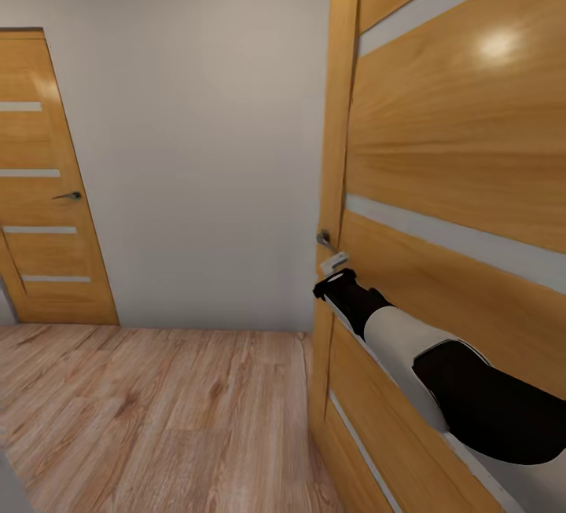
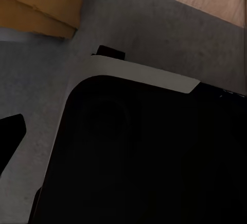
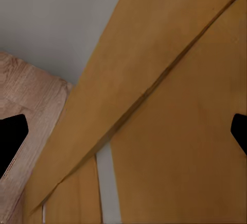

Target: Move the two storage containers from the living room to the garage. In the garage, place one container on the floor and stack the other container on top of it (either order is fine).

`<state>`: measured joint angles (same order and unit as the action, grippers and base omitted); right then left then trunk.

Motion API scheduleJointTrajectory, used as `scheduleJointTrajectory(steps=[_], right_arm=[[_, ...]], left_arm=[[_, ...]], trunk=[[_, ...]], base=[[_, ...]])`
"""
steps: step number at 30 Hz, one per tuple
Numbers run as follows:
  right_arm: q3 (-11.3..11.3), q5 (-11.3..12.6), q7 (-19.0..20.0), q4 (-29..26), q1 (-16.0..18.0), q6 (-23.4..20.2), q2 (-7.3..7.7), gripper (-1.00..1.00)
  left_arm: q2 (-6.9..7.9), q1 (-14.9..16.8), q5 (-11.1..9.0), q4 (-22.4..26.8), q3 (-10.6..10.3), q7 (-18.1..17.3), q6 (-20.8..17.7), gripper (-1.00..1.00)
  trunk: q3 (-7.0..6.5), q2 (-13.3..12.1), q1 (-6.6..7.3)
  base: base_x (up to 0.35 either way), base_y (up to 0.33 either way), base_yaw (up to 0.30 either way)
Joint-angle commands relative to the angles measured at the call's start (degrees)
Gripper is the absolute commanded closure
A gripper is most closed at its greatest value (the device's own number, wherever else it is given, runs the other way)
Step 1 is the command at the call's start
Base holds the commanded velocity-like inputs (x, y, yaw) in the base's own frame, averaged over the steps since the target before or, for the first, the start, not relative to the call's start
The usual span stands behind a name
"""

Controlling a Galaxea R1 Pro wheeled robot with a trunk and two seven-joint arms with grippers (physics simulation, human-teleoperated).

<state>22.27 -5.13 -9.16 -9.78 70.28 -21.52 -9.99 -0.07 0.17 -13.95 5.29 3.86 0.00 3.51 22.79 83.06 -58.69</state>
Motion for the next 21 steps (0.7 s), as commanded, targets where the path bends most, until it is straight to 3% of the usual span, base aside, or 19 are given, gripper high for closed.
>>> scheduleJointTrajectory(steps=[1, 15, 21], right_arm=[[0.15, -1.38, -0.25, -0.06, 0.03, -0.54, -0.01, -1.0], [0.13, -1.34, -0.35, -0.07, 0.03, -0.54, -0.01, -1.0], [0.07, -1.24, -0.43, -0.07, 0.03, -0.54, -0.01, -1.0]], left_arm=[[-0.02, 0.0, -0.01, 0.01, 0.36, 0.0, 0.1, -1.0], [-0.02, 0.0, 0.03, -0.02, 0.35, 0.0, 0.1, -1.0], [-0.02, 0.0, 0.06, -0.02, 0.4, 0.0, 0.1, -1.0]], trunk=[[0.06, 0.02, -0.03], [0.06, 0.02, -0.03], [0.06, 0.02, -0.03]], base=[[0.312, 0.0, 0.0], [0.282, 0.0, 0.0], [0.094, 0.0, 0.0]])
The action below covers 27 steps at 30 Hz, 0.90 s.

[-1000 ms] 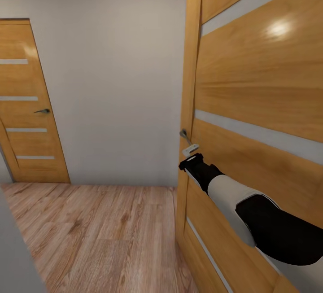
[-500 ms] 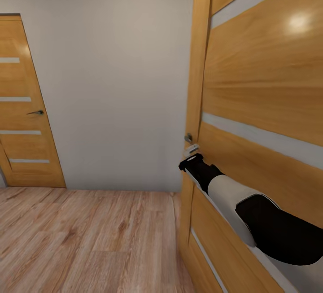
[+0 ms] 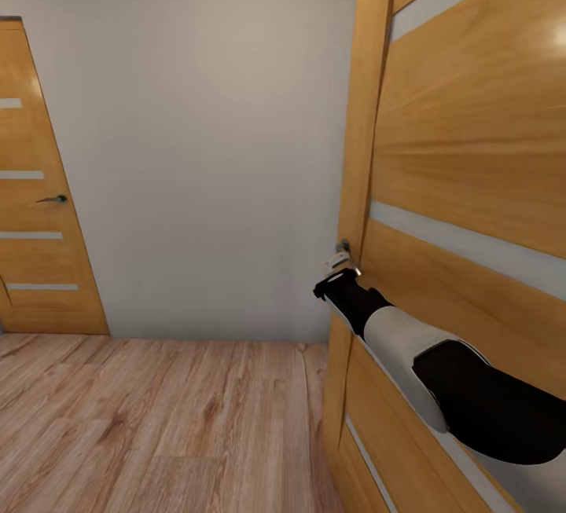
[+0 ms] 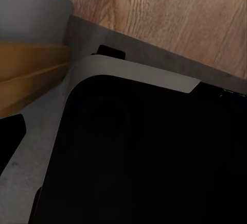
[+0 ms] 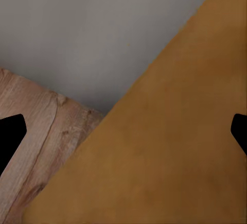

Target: Move the two storage containers from the living room to the garage. In the garage, place one container on the floor and stack the other container on top of it (either order is fine).

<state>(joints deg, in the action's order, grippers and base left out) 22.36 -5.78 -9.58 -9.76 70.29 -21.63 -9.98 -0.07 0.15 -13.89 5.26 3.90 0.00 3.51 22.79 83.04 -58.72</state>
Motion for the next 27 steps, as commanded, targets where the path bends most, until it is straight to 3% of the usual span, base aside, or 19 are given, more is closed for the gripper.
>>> scheduleJointTrajectory(steps=[1, 19, 27], right_arm=[[-0.03, -0.6, -0.02, -0.08, 0.02, -0.43, -0.02, -1.0], [-0.5, -0.29, -0.43, 0.01, 0.02, -0.43, -0.02, -1.0], [-2.15, -0.28, -0.44, 0.01, 0.02, -0.43, -0.02, -1.0]], left_arm=[[-0.02, 0.02, 0.0, 0.01, 0.37, 0.0, 0.12, -1.0], [-0.02, 0.02, 0.0, 0.01, 0.41, 0.0, 0.17, -1.0], [-0.02, 0.02, 0.0, 0.01, 0.41, 0.0, 0.15, -1.0]], trunk=[[0.06, 0.03, 0.0], [0.06, 0.03, 0.0], [0.06, 0.03, 0.0]], base=[[0.029, 0.0, 0.0], [0.005, 0.0, 0.0], [0.0, 0.0, 0.0]])
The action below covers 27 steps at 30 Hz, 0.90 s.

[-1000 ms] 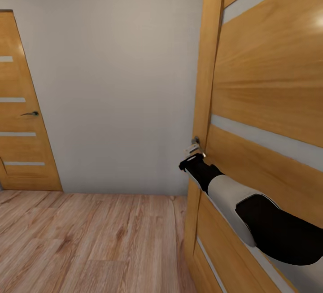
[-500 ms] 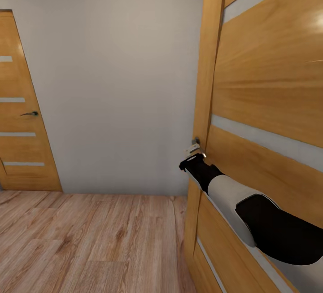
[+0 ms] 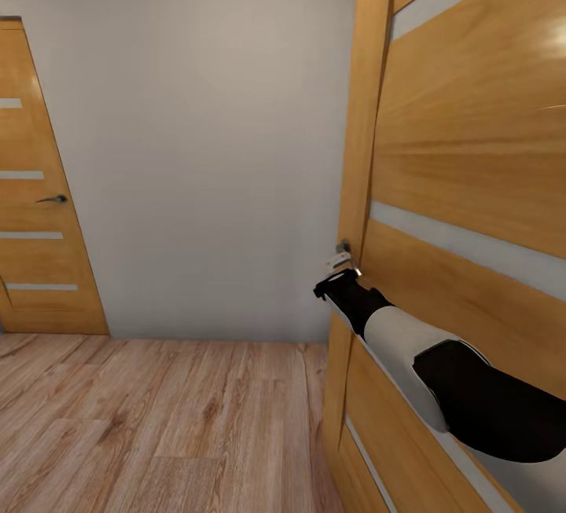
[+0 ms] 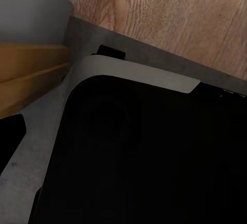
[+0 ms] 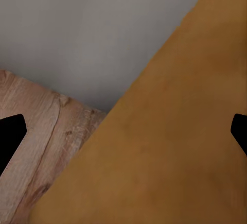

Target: Move the two storage containers from the living room to the garage. In the garage, place one container on the floor and stack the other container on top of it (either order is fine).

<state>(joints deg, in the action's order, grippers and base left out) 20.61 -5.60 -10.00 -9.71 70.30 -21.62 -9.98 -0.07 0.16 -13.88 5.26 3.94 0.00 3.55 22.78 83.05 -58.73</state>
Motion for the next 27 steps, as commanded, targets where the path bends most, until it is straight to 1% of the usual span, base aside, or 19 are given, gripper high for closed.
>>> scheduleJointTrajectory(steps=[1, 4, 6, 10, 12, 13, 14, 20, 25, 27], right_arm=[[-0.54, -0.46, -0.01, -0.05, 0.01, -0.44, -0.01, -1.0], [-0.73, -0.46, -0.01, -0.05, 0.01, -0.44, 0.07, -1.0], [-0.85, -0.46, -0.01, -0.05, 0.01, -0.44, 0.46, -1.0], [-1.41, -0.46, -0.02, -0.05, 0.01, -0.44, 1.73, -1.0], [-2.0, -0.46, -0.02, -0.05, 0.01, -0.44, 2.41, -1.0], [-2.17, -0.46, -0.02, -0.05, 0.01, -0.44, 2.52, -1.0], [-2.73, -0.46, -0.02, -0.05, 0.01, -0.44, 2.93, -1.0], [-3.05, -0.54, -0.02, -0.1, 0.01, -0.44, 4.56, -1.0], [-3.19, -0.55, -0.02, -0.13, 0.01, -0.44, 6.49, -1.0], [-3.22, -0.55, -0.02, -0.13, 0.01, -0.44, 6.93, -1.0]], left_arm=[[-0.02, 0.01, 0.0, 0.02, 0.37, 0.0, 0.12, -1.0], [-0.02, 0.01, 0.0, 0.02, 0.37, 0.0, 0.1, -1.0], [-0.02, 0.01, 0.0, 0.02, 0.37, 0.0, 0.1, -1.0], [-0.02, 0.01, 0.0, 0.02, 0.37, 0.0, 0.11, -1.0], [-0.02, 0.01, 0.0, 0.02, 0.37, 0.0, 0.12, -1.0], [-0.02, 0.01, 0.0, 0.02, 0.37, 0.0, 0.1, -1.0], [-0.02, 0.01, 0.0, 0.02, 0.37, 0.0, 0.1, -1.0], [-0.02, 0.01, 0.0, 0.02, 0.37, 0.0, 0.13, -1.0], [-0.02, 0.01, 0.0, 0.02, 0.37, 0.0, 0.13, -1.0], [-0.02, -0.01, 0.0, 0.02, 0.37, 0.0, 0.13, -1.0]], trunk=[[0.07, 0.03, 0.0], [0.07, 0.03, 0.0], [0.07, 0.03, 0.0], [0.07, 0.03, 0.0], [0.07, 0.03, 0.0], [0.07, 0.03, 0.0], [0.07, 0.03, 0.0], [0.07, 0.03, 0.0], [0.07, 0.03, 0.0], [0.07, 0.03, 0.0]], base=[[0.0, 0.0, 0.0], [0.0, 0.0, 0.0], [0.0, 0.0, 0.0], [0.0, 0.0, 0.0], [0.0, 0.0, 0.0], [0.0, 0.0, 0.0], [0.0, 0.0, 0.0], [0.0, 0.0, 0.0], [0.0, 0.0, 0.0], [0.0, 0.0, 0.0]])
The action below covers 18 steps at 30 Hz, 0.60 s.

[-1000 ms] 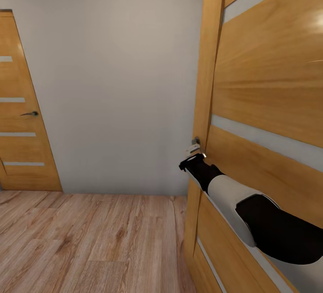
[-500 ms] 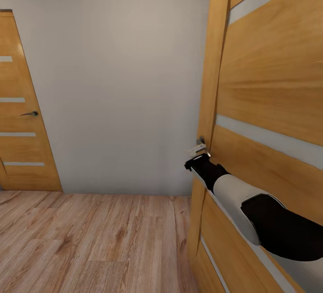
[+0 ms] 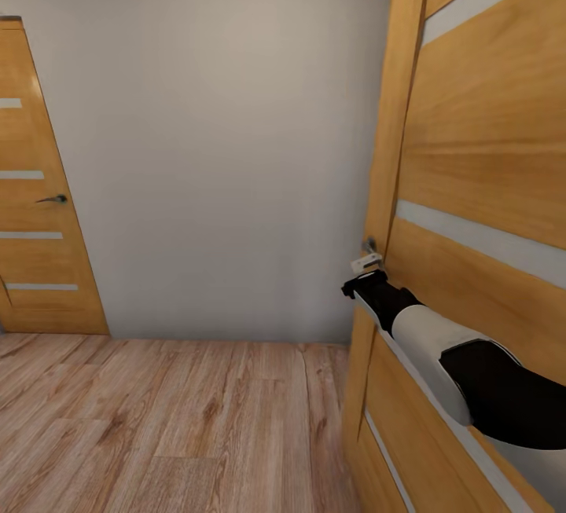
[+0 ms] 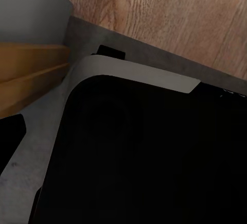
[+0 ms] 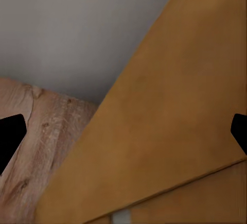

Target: Move the two storage containers from the living room to the garage. In the garage, place one container on the floor and stack the other container on top of it (either order is fine).

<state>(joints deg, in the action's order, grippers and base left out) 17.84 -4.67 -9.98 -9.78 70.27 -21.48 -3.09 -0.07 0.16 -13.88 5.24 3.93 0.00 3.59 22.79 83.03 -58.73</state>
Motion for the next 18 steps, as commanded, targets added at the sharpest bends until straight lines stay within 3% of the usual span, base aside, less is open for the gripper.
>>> scheduleJointTrajectory(steps=[1, 6, 12, 18], right_arm=[[-0.45, -1.48, -0.04, -0.06, 0.04, -0.58, 0.28, -1.0], [-0.51, -1.36, -0.04, -0.06, 0.04, -0.58, 1.51, -1.0], [-0.46, 1.56, 0.22, -0.06, 0.04, -0.62, 3.47, -1.0], [-0.44, 2.85, 0.39, -0.06, 0.04, -0.66, 5.25, -1.0]], left_arm=[[-0.02, 0.0, -0.01, 0.03, 0.38, 0.0, 0.09, -1.0], [-0.02, 0.01, -0.01, 0.03, 0.38, 0.0, 0.06, -1.0], [-0.02, 0.01, -0.01, 0.03, 0.38, 0.0, 0.09, -1.0], [-0.02, 0.01, -0.01, 0.03, 0.38, 0.0, 0.1, -1.0]], trunk=[[0.06, 0.05, 0.01], [0.06, 0.05, 0.01], [0.06, 0.05, 0.01], [0.06, 0.05, 0.01]], base=[[0.0, 0.0, 0.0], [0.0, 0.0, 0.0], [0.0, 0.0, 0.0], [0.0, 0.0, 0.0]])
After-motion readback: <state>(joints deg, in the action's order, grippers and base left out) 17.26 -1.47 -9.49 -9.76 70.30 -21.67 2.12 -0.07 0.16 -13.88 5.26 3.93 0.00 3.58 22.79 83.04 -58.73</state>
